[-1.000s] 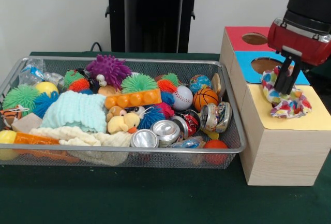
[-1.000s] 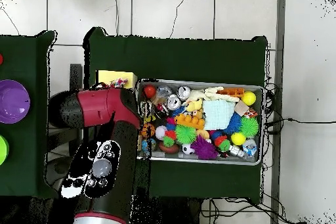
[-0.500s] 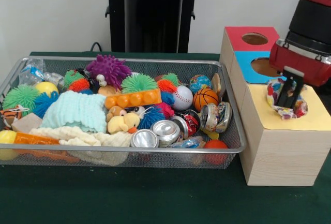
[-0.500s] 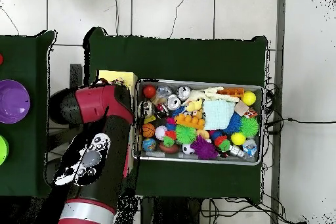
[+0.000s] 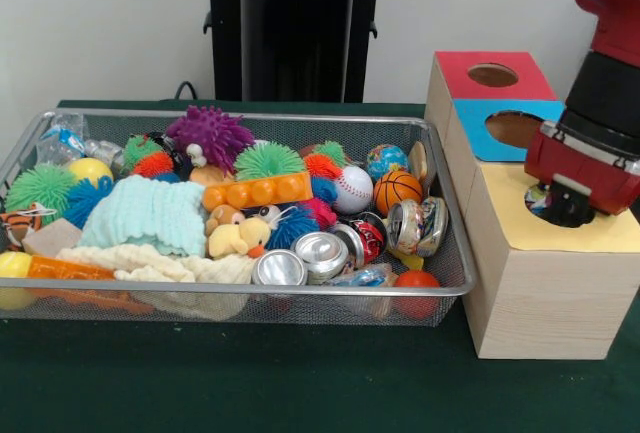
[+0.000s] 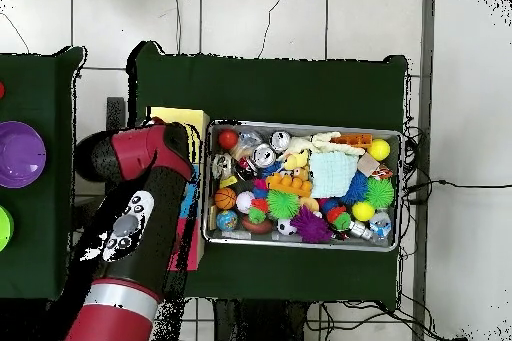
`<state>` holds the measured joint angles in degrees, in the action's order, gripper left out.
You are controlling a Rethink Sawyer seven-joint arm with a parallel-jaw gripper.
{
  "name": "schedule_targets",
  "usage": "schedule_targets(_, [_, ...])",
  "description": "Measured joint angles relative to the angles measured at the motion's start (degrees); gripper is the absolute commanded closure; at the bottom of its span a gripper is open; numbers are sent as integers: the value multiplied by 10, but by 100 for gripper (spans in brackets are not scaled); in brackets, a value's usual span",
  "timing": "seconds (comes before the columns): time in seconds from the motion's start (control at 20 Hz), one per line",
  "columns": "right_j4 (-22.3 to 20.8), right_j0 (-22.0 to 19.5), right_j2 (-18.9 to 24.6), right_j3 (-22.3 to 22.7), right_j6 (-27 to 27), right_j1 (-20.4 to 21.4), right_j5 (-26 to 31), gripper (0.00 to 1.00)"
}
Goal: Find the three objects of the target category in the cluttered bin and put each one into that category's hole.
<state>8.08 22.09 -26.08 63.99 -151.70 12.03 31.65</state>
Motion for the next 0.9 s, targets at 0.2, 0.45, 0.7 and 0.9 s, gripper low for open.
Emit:
schedule_targets(0.2, [17, 4, -11, -9, 0, -8, -3, 100])
schedule_targets(0.45, [30, 8, -19, -9, 0, -13, -4, 100])
schedule_targets(0.7, [35, 8, -20, -9, 0, -14, -4, 100])
schedule_targets(0.9, [36, 8, -20, -9, 0, -14, -4, 100])
